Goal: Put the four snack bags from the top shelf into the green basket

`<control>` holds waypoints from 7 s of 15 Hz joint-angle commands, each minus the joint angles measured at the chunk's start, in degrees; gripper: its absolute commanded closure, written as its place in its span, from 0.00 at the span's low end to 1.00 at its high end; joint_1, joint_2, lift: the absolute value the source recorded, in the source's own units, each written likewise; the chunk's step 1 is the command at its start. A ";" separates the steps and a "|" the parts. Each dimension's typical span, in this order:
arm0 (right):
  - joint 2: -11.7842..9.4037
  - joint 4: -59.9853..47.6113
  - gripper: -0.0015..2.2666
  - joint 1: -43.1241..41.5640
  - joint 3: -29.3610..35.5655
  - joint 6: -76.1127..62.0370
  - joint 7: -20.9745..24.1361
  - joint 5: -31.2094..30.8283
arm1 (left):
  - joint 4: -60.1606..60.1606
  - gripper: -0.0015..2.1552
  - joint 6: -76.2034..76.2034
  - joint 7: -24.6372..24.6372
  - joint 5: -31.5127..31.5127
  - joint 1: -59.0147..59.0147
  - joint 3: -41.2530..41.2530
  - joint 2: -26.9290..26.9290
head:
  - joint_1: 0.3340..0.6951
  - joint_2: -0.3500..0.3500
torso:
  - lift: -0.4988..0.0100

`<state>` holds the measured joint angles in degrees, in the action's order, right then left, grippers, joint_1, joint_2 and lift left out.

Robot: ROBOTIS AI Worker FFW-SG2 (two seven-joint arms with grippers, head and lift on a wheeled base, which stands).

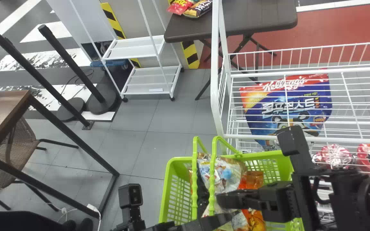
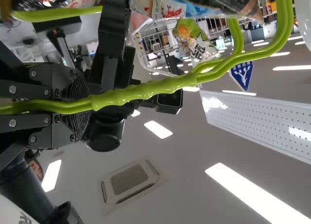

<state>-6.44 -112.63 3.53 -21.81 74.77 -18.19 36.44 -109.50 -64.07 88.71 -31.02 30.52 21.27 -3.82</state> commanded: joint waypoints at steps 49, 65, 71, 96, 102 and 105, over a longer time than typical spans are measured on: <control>0.20 2.68 1.00 -4.41 26.29 -34.20 10.54 -44.62 | 2.80 1.00 0.48 0.85 -0.62 -0.29 2.63 -1.19 | 1.00 0.14 | 0.98; -0.24 -27.99 1.00 25.30 14.25 -15.39 -1.67 1.09 | 4.12 1.00 0.48 0.50 0.00 -1.87 2.02 -1.10 | 1.00 1.00 | 0.98; -0.77 -22.72 0.57 24.68 14.43 -1.86 -3.87 3.64 | 4.21 1.00 0.48 0.50 0.44 -2.13 1.75 -1.10 | 1.00 1.00 | 0.98; 2.75 -2.42 0.02 30.31 22.43 -76.91 2.63 -30.55 | 3.33 1.00 0.48 0.06 2.19 -2.22 0.26 -1.01 | 1.00 0.45 | 0.98; 4.16 -1.72 0.03 32.33 23.83 -80.08 2.63 -30.91 | 3.42 1.00 0.48 0.06 2.46 -2.13 0.26 -0.84 | 1.00 0.40 | 0.98; 6.00 -0.66 0.03 32.77 24.71 -82.72 2.63 -30.91 | 3.42 1.00 0.48 -0.12 2.55 -2.13 0.35 -0.75 | 1.00 0.38 | 0.98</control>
<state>-1.24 -113.97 36.13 2.63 -6.25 -15.55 5.56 -106.08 -63.59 88.67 -28.54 28.39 21.53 -4.58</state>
